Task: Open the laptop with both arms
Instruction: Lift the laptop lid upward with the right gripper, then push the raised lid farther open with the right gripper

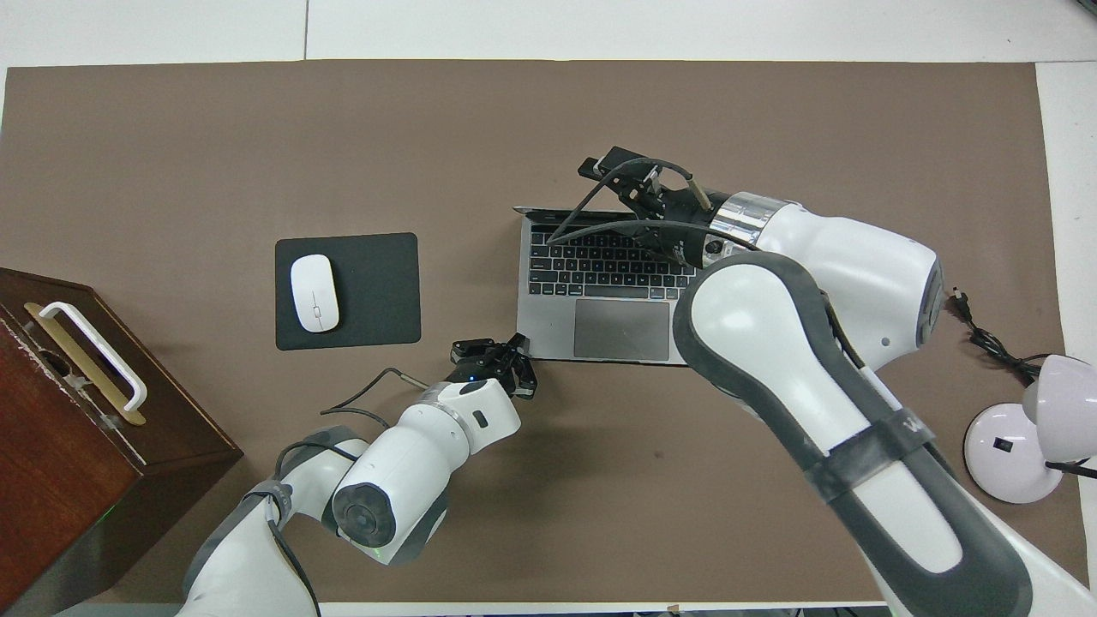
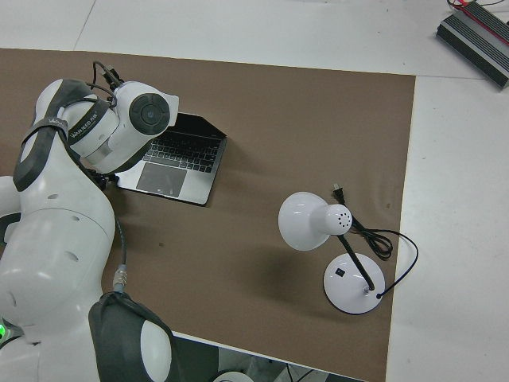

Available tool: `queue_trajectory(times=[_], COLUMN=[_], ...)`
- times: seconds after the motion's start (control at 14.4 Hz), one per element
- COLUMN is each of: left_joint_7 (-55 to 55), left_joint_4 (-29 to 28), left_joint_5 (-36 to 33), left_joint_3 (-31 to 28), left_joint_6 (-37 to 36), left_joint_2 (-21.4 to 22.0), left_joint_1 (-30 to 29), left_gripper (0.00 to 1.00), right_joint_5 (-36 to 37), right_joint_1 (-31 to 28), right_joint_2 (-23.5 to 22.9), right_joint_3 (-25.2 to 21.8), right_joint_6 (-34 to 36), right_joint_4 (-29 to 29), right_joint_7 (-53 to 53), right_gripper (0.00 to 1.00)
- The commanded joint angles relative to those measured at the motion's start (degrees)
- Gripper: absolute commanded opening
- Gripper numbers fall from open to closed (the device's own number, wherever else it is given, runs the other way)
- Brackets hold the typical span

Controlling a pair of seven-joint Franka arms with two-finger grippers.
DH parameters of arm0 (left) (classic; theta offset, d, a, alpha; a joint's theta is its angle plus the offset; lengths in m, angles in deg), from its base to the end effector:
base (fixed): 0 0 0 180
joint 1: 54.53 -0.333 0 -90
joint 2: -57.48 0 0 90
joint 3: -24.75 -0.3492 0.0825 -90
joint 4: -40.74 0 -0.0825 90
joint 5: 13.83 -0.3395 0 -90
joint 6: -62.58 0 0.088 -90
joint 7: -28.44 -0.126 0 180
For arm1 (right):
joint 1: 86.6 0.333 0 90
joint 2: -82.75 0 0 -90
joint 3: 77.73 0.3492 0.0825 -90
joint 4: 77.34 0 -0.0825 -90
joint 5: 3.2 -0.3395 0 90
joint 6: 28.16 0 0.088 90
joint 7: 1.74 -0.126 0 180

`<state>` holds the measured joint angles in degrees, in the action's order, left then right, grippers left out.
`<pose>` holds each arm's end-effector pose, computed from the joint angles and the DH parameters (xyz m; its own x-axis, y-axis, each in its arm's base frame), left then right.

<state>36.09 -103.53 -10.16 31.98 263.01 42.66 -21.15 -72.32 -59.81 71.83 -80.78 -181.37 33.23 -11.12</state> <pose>0.3985 -0.3285 0.3260 0.6966 -0.3124 0.6458 -0.5119 -0.8472 0.1423 0.5690 0.2303 0.4808 0.7801 -0.6199 -0.0855 -0.4322 -0.4351 -0.7899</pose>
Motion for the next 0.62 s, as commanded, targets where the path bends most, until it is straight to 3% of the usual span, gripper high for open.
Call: queue_trajectory(times=[0.0, 0.56], left_joint_7=[-1.8, -1.8], left_joint_4=[2.2, 2.2], left_joint_5=[0.4, 0.3], left_joint_3=[-0.6, -0.5], left_joint_6=[0.4, 0.4], left_joint_2=[-5.0, -5.0], left_joint_1=[-0.2, -0.2], left_gripper=[0.00, 0.00], right_joint_5=[1.3, 4.8], right_joint_1=[-2.3, -3.0], right_joint_2=[-1.6, -4.0], right_joint_3=[0.3, 0.2], right_joint_6=[2.1, 2.6], right_joint_4=[-3.3, -7.6], right_joint_7=[1.6, 1.6], right_gripper=[1.00, 1.00])
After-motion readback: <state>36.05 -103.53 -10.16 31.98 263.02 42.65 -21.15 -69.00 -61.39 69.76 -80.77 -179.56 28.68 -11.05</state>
